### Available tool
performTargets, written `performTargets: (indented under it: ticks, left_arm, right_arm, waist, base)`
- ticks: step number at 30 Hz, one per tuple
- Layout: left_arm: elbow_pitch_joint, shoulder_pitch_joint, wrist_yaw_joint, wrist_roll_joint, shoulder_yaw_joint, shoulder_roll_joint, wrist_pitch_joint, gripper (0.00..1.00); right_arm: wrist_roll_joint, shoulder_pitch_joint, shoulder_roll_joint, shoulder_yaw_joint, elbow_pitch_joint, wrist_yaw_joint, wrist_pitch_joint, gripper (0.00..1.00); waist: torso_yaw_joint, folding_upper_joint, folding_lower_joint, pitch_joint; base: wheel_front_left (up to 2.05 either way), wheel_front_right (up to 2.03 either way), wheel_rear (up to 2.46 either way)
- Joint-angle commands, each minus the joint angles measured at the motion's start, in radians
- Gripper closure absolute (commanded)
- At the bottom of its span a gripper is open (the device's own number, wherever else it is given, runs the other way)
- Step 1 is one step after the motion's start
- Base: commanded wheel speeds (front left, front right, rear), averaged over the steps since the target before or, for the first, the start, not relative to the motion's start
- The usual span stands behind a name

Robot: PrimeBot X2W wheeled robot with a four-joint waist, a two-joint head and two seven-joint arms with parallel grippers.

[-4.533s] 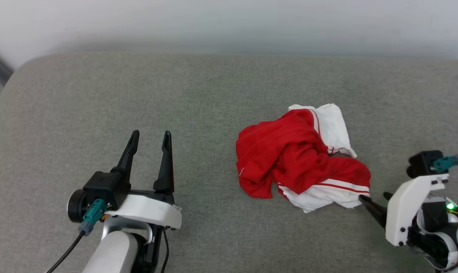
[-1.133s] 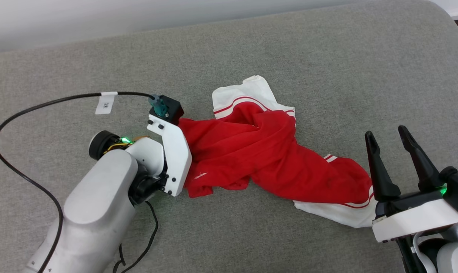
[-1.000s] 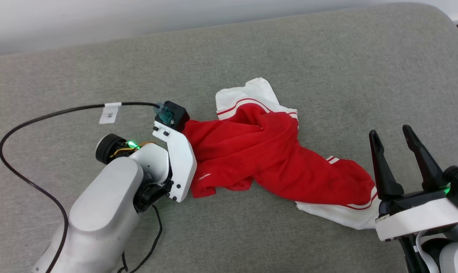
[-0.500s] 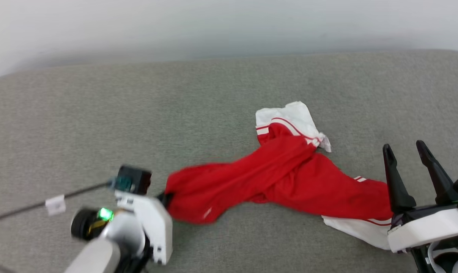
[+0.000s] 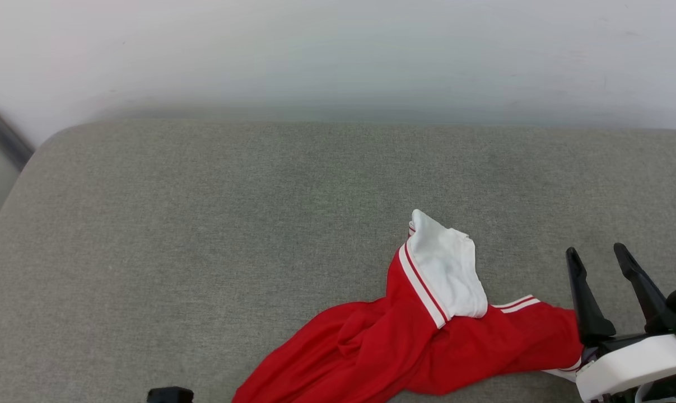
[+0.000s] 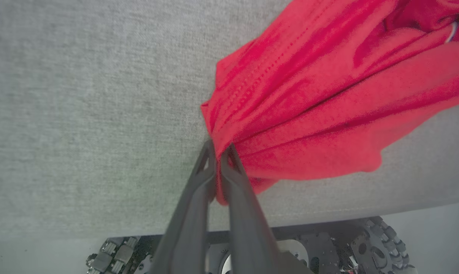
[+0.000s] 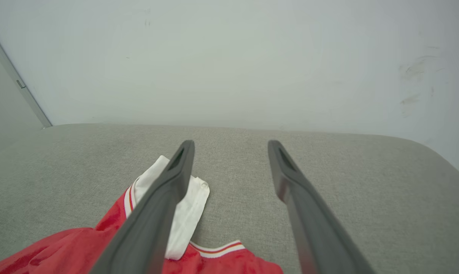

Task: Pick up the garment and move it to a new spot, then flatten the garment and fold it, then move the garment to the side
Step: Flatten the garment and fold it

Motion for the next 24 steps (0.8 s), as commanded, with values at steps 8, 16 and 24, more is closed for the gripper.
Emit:
performTargets:
  ticks: [8, 16, 24]
  left_arm:
    - [-0.064, -0.100, -0.005, 0.083, 0.034, -0.030, -0.172, 0.00]
    - [-0.093, -0.317, -0.044, 0.202, 0.009, -0.047, -0.280, 0.00]
    - [0.001, -0.572, -0.159, 0.240, -0.089, -0.090, -0.219, 0.00]
  right_arm:
    - [-0.005, 0.013, 0.008, 0.007, -0.010, 0.000, 0.009, 0.00]
    - [-0.006, -0.030, 0.007, 0.013, -0.025, 0.000, 0.017, 0.00]
    - [-0.008, -0.080, -0.005, 0.017, -0.036, 0.000, 0.009, 0.00]
  waist:
    - [-0.012, 0.0000, 0.0001, -0.010]
    - [-0.048, 0.0000, 0.0001, 0.028]
    - [-0.097, 0.0000, 0.0001, 0.112]
  base:
    - [0.00, 0.00, 0.00]
    - [0.00, 0.00, 0.00]
    - [0.00, 0.00, 0.00]
